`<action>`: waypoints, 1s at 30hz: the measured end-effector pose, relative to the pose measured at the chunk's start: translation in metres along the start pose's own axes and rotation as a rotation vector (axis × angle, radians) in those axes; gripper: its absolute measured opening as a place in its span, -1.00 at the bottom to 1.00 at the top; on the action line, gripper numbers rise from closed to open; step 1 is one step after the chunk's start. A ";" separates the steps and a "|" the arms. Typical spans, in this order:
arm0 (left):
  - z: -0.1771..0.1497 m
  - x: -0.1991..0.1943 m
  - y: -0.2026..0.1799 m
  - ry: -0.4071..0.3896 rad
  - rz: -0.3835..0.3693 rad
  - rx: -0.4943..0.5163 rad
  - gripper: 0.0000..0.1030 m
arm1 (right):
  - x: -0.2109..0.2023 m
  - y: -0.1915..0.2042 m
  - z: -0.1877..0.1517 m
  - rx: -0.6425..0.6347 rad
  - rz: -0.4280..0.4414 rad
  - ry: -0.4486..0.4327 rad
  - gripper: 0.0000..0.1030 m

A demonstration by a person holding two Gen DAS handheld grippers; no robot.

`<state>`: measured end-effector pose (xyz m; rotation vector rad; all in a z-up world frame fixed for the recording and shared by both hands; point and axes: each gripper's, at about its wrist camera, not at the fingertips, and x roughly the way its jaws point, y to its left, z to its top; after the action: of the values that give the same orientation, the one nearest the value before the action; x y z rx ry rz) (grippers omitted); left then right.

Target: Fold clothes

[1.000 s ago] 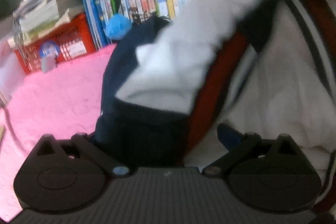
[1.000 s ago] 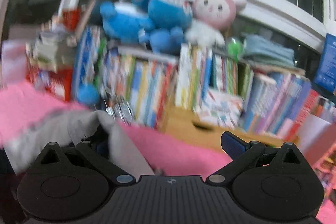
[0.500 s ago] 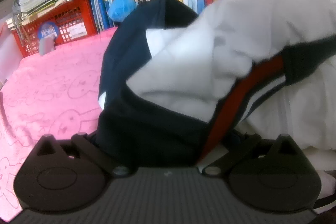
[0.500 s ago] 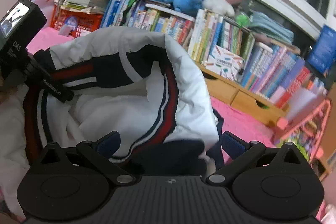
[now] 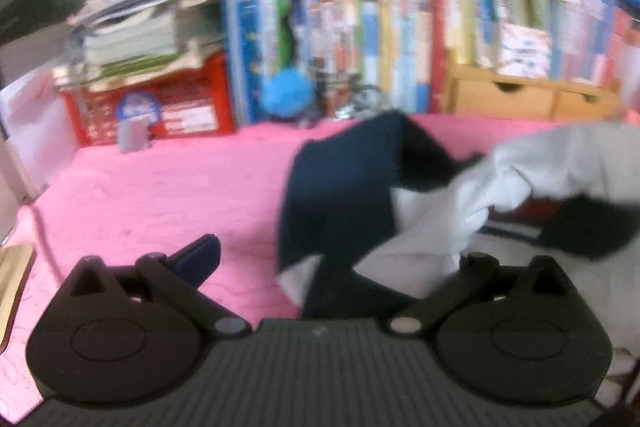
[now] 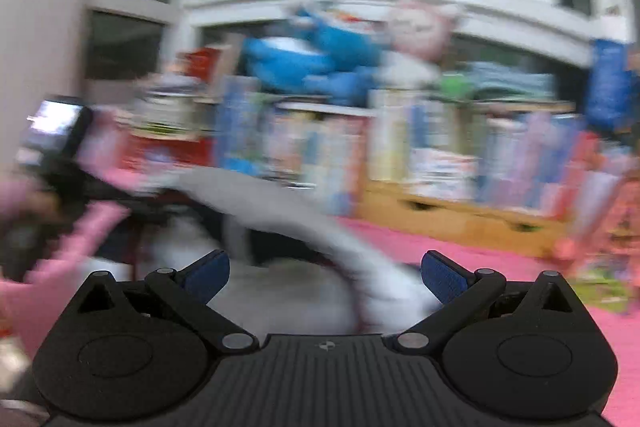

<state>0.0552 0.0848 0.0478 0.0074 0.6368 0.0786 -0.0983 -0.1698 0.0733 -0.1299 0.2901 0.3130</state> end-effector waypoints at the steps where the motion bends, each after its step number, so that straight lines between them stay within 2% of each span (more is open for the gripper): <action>1: 0.000 0.002 0.005 0.015 -0.009 -0.023 1.00 | 0.003 0.008 -0.002 0.002 0.061 0.006 1.00; 3: 0.001 -0.002 0.010 0.018 -0.037 -0.053 1.00 | 0.016 0.033 -0.006 0.002 0.175 0.039 1.00; 5: 0.004 -0.012 0.013 0.007 -0.052 -0.057 1.00 | 0.032 0.048 -0.009 -0.001 0.221 0.082 1.00; 9: 0.014 -0.037 0.021 -0.054 -0.095 -0.059 1.00 | 0.069 0.066 -0.016 -0.008 0.235 0.178 1.00; 10: 0.018 -0.044 0.023 -0.069 -0.114 -0.065 1.00 | 0.076 0.068 -0.015 0.003 0.276 0.197 1.00; 13: 0.025 -0.057 0.025 -0.089 -0.175 -0.082 1.00 | 0.099 0.077 -0.012 0.074 0.410 0.212 1.00; 16: 0.026 -0.064 0.023 -0.093 -0.229 -0.077 1.00 | 0.131 0.081 -0.009 0.190 0.476 0.265 0.97; 19: 0.020 -0.055 0.025 -0.065 -0.208 -0.059 1.00 | 0.142 0.078 -0.013 0.318 0.598 0.356 0.75; 21: 0.016 -0.042 0.030 -0.023 -0.182 -0.066 1.00 | 0.125 0.078 -0.015 0.308 0.672 0.335 0.75; 26: 0.009 -0.024 0.025 0.042 -0.204 -0.051 1.00 | 0.078 0.070 -0.012 0.303 0.846 0.244 0.75; 27: 0.008 -0.021 0.023 0.055 -0.209 -0.048 1.00 | 0.072 0.068 -0.010 0.307 0.866 0.224 0.75; 30: 0.004 -0.010 0.020 0.093 -0.223 -0.039 1.00 | 0.058 0.060 -0.007 0.278 0.827 0.188 0.76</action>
<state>0.0480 0.1039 0.0581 -0.1051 0.7250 -0.1253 -0.0666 -0.0980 0.0447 0.2482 0.5659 1.0772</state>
